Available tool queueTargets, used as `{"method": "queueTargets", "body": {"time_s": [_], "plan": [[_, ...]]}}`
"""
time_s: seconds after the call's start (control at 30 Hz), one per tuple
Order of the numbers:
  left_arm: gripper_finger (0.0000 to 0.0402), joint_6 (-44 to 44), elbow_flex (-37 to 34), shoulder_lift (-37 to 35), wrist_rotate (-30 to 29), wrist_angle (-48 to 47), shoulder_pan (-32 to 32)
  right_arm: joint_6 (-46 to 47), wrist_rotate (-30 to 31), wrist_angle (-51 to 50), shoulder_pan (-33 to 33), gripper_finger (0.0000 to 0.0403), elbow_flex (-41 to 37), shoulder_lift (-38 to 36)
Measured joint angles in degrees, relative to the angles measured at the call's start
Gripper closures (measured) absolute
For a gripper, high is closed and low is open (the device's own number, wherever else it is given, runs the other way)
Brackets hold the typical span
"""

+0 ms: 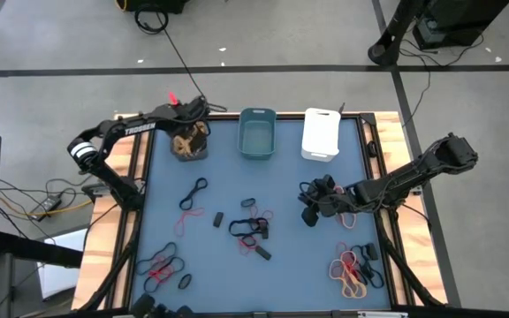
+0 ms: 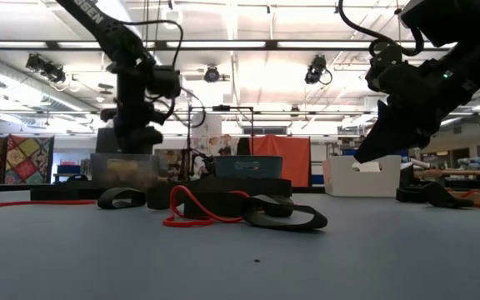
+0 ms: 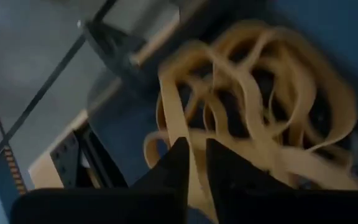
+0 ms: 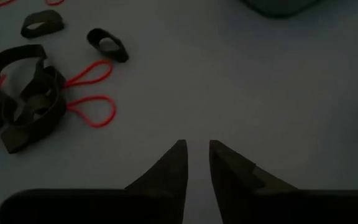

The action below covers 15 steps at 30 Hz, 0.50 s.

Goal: Sort rubber bands into baskets
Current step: Put the yellow rubber band into the black bin

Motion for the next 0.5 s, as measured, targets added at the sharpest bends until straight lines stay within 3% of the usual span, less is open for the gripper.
{"method": "queueTargets", "body": {"time_s": [0.27,0.5], "plan": [[0.0308,8.74,5.52,-2.25,4.1,3.78,-2.91,-1.05,-10.32,-0.1,0.22,0.0301,0.0,0.0],[0.0308,8.96,3.9,-6.54,16.25,14.86,-10.33,0.04,-14.77,-3.1,0.25,0.0312,0.0,-0.01]]}}
